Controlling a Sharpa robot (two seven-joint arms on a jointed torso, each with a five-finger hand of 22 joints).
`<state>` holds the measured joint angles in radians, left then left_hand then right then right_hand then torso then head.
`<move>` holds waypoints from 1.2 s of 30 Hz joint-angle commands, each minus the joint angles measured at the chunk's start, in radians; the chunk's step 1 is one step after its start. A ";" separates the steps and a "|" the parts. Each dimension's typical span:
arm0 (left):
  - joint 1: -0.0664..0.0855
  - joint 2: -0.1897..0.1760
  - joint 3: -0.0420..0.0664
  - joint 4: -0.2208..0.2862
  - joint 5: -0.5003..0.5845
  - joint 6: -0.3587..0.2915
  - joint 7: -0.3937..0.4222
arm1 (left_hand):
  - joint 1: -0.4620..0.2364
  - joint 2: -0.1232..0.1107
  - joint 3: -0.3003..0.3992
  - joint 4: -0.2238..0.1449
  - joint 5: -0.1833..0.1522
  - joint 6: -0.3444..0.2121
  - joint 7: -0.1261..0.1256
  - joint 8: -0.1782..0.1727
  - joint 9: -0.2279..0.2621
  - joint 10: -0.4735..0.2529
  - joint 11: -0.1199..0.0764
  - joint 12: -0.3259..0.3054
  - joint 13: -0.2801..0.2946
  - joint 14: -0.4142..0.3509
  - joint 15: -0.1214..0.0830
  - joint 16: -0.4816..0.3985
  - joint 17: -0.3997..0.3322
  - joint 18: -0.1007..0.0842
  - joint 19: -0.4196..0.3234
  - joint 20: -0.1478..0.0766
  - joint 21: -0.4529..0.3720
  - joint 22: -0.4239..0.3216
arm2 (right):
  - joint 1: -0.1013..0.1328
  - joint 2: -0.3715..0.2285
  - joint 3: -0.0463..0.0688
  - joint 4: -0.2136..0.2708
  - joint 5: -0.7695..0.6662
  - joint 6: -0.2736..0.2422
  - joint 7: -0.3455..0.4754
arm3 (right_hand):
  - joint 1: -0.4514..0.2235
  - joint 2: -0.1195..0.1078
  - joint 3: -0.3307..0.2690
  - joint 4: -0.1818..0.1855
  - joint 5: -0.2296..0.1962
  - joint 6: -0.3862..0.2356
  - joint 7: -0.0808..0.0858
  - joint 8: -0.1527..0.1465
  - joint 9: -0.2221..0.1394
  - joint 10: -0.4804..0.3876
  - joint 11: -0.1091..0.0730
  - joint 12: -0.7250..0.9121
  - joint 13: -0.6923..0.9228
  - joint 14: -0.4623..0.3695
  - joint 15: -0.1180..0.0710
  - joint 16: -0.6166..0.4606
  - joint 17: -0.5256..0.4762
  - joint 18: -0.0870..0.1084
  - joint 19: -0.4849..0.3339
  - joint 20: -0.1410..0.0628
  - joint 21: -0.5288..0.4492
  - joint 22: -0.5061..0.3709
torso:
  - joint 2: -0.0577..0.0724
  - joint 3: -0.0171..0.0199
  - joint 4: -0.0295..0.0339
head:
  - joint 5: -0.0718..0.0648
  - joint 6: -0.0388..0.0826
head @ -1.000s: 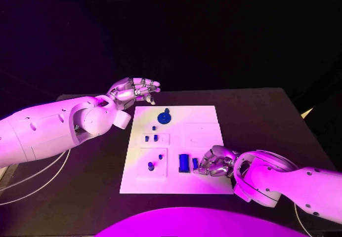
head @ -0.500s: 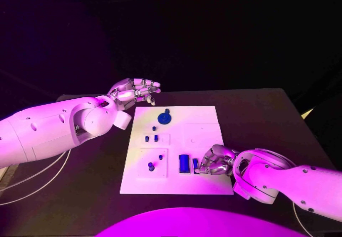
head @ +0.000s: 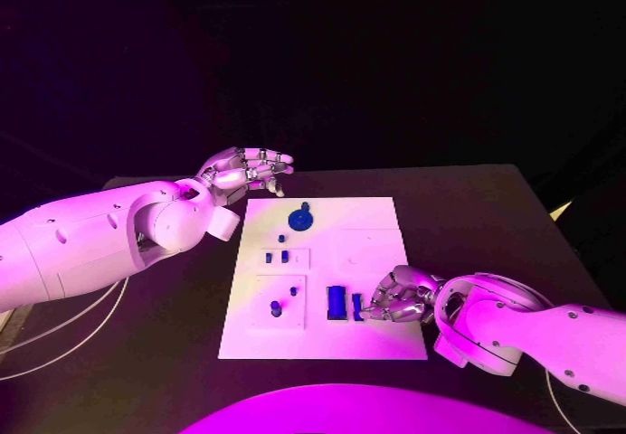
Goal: Assemble the parts on the task board
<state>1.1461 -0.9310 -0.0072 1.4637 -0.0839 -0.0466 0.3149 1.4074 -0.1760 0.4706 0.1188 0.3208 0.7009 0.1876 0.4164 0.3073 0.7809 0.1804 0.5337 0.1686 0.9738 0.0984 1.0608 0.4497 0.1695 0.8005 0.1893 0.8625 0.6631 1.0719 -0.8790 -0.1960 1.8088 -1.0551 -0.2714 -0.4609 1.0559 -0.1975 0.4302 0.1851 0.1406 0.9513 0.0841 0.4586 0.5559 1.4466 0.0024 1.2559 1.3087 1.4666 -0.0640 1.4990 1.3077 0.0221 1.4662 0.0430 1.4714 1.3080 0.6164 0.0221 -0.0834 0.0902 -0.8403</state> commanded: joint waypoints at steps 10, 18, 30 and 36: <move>-0.002 0.028 -0.005 -0.032 0.028 -0.102 0.117 | -0.003 -0.002 -0.003 0.009 -0.001 0.001 0.057 0.019 -0.002 0.013 -0.007 0.022 0.000 -0.005 -0.002 0.009 -0.002 0.014 0.006 0.004 -0.009 -0.001 | 0.093 -0.039 0.009 -0.088 0.287 -0.135 0.439 | 0.074 0.005 -0.050 0.010 0.060 -0.085 0.032 -0.037 -0.004 -0.137 0.033 -0.235 -0.039 0.035 0.030 -0.085 0.003 0.052 -0.055 0.028 -0.285 0.155 | -0.028 -0.0227 0.0044 | -0.014 0.044; -0.003 0.074 -0.010 -0.109 0.089 -0.181 0.187 | -0.019 -0.023 -0.011 0.033 -0.002 -0.010 0.056 0.030 -0.014 -0.006 -0.003 -0.002 -0.028 -0.092 0.010 -0.058 -0.037 0.007 -0.048 0.015 -0.076 -0.034 | 0.140 0.025 0.019 -0.325 0.677 -0.149 0.679 | 0.254 0.015 0.024 -0.005 -0.085 -0.149 0.070 -0.070 -0.034 -0.418 0.083 -0.785 -0.518 -0.264 0.075 -0.729 -0.602 0.162 -0.383 0.073 -1.117 -0.225 | -0.046 -0.0315 0.0022 | -0.021 0.099; -0.009 0.162 -0.010 -0.252 0.154 -0.276 0.258 | 0.042 -0.011 -0.146 0.121 -0.013 0.003 0.009 0.000 -0.122 0.068 0.008 -0.258 -0.106 -0.262 0.084 -0.689 -0.276 -0.019 -0.169 0.102 -0.668 -0.434 | 0.149 0.148 0.035 -0.635 0.871 -0.076 0.853 | 0.330 -0.010 0.096 -0.076 -0.092 -0.138 0.092 -0.222 -0.146 -0.404 0.149 -1.135 -1.089 -0.437 0.173 -1.266 -0.850 0.155 -0.496 0.168 -1.412 -0.623 | -0.070 -0.0219 -0.0036 | -0.011 0.160; -0.012 0.156 -0.010 -0.227 0.112 -0.248 0.198 | -0.525 0.176 -0.471 -0.119 -0.321 -0.701 -0.188 -0.416 -0.307 -0.781 -0.180 -0.534 -0.169 -0.974 -0.098 -1.061 -0.450 -0.170 -0.800 -0.189 -0.863 -0.663 | 0.139 0.140 0.045 -0.601 0.808 -0.139 0.770 | -0.212 0.198 -0.430 -0.185 -0.141 -0.951 -0.084 -0.459 -0.556 -1.447 -0.002 -1.256 -1.309 -1.467 0.064 -1.499 -1.308 -0.022 -1.466 -0.043 -1.471 -1.308 | -0.065 -0.0255 0.0082 | -0.023 0.165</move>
<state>1.1363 -0.7762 -0.0181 1.2262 0.0309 -0.2778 0.5114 1.1989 -0.0894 0.1576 0.1180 0.1487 0.3458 0.0931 0.1940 0.0856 0.4163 0.0905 0.1201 0.0301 0.3442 0.0883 0.1651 0.0800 0.0728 0.3080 0.1406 0.0866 0.1046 1.2146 -0.7400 -0.1522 1.1956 -0.2554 -0.3929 0.2986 1.1435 -0.0983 0.2530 0.0497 0.0234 0.3919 0.0846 0.1109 0.1944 0.6952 0.0737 0.0542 0.0966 0.6170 0.0534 0.1062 0.2152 0.0884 0.4626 0.1031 0.0300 0.3188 0.5514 -0.0034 -0.0846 0.0745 -0.6831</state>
